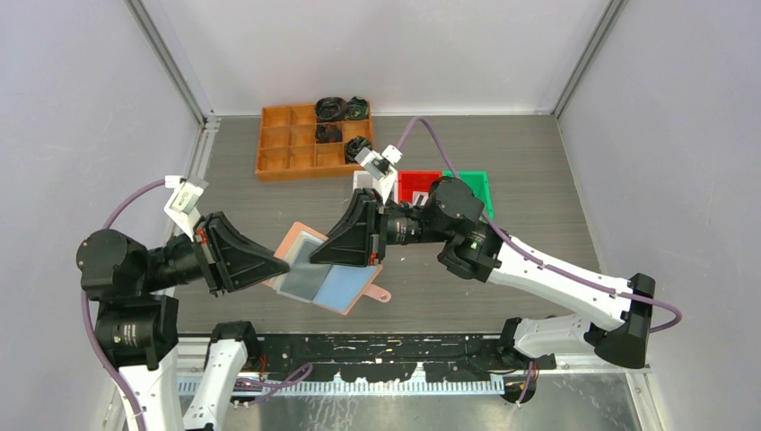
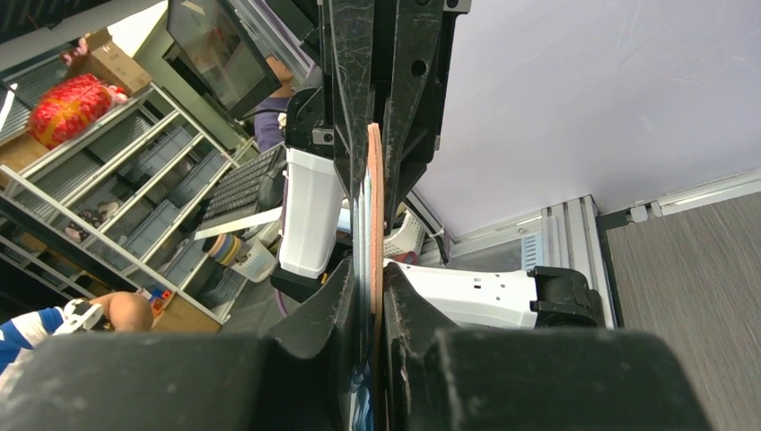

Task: Take the credit cards out of the card holder
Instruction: Remove the credit card from the card holder.

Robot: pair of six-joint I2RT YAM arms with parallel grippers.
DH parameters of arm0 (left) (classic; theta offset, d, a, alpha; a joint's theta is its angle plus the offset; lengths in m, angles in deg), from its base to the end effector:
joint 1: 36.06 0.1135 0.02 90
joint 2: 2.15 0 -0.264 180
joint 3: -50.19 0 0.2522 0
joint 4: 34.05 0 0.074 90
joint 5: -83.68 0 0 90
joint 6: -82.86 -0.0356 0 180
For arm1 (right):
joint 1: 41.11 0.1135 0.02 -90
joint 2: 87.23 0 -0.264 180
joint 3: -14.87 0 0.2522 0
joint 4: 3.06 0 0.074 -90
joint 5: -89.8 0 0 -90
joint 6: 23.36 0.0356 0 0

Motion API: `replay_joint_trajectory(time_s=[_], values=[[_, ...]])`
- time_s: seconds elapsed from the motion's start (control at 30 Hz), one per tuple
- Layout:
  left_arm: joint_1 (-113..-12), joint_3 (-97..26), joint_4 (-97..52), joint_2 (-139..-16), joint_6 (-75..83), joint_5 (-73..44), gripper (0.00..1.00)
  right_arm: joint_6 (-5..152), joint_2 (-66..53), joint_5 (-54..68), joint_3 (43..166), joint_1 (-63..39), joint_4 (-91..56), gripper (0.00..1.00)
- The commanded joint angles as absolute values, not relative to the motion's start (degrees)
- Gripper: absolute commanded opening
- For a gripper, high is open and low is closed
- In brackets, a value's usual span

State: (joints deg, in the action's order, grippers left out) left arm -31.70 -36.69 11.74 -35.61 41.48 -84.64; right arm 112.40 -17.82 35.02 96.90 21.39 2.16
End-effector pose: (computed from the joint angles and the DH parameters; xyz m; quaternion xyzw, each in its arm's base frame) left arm 0.0331 -0.0324 0.4724 0.1976 0.6690 -0.6050 0.3839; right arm 0.1071 0.2502 0.4473 -0.3236 0.5197 0.7286 0.3070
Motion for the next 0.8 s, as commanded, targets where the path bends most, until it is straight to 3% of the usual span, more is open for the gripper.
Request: replay_joint_trajectory(time_s=[0.0,0.23,0.4,0.5,0.6,0.77], values=[[-31.77,-36.06,2.45,-35.39,48.99,-85.46,0.09,111.74,-19.11,36.34,98.99,21.29,5.32,0.11],[-31.78,-37.15,1.77,-36.33,50.27,-85.93,0.05,111.73,-19.28,36.88,98.53,21.26,5.49,0.11],[-31.75,-37.07,1.23,-36.65,51.61,-86.23,0.1,111.81,-19.47,36.98,98.36,21.26,5.68,0.1],[-31.76,-36.99,1.1,-36.74,51.83,-86.37,0.18,111.87,-19.47,37.15,98.62,21.25,5.64,0.11],[-31.8,-36.8,0.89,-36.63,51.66,-86.59,0.18,111.97,-19.4,37.32,98.85,21.29,5.68,0.1],[-31.76,-36.68,2.35,-36.34,49.56,-85.65,0.08,112.21,-19.23,37.25,99.32,21.29,5.9,0.1]])
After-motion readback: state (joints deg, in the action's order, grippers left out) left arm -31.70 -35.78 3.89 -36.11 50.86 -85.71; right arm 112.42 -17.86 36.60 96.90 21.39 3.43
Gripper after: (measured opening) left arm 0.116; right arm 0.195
